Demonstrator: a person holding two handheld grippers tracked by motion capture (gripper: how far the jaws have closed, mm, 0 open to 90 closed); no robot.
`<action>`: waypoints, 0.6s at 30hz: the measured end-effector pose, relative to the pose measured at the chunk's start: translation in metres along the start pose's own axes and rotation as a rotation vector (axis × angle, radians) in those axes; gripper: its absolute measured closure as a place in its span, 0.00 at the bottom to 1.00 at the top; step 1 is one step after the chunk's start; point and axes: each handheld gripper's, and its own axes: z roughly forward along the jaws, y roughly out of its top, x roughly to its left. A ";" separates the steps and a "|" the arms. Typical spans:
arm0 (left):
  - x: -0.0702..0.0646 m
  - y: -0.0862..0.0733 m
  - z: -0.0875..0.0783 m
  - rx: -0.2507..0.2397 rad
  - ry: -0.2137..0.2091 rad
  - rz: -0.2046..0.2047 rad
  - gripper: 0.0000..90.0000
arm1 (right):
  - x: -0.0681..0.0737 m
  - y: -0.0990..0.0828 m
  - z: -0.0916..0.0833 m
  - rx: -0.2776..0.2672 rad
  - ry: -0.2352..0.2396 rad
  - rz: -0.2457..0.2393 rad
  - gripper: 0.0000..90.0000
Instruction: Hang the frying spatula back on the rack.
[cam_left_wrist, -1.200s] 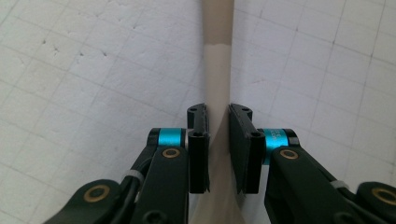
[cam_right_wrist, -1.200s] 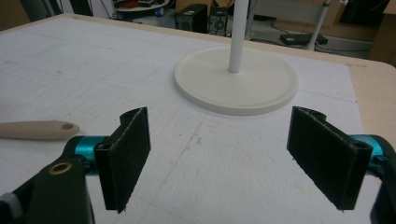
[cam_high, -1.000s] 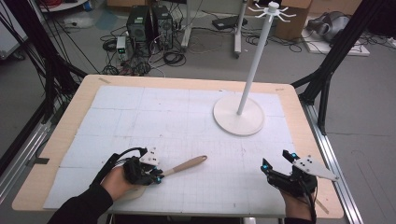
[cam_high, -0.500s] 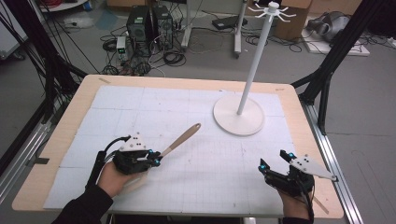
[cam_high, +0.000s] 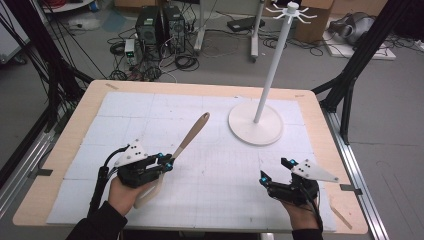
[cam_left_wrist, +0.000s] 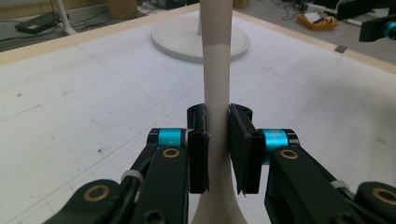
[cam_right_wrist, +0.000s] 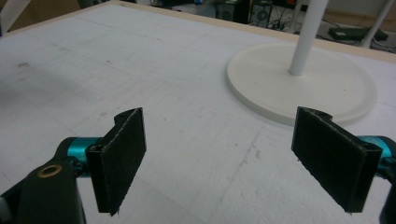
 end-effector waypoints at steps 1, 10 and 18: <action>-0.001 0.000 -0.001 -0.005 0.002 0.003 0.86 | 0.002 0.002 0.001 -0.005 0.007 -0.005 0.19; -0.007 0.001 -0.003 -0.031 -0.005 0.010 0.86 | 0.024 0.026 0.020 -0.059 0.113 0.025 0.27; -0.011 0.001 -0.004 -0.053 -0.002 0.019 0.86 | 0.047 0.060 0.053 -0.125 0.198 0.029 0.34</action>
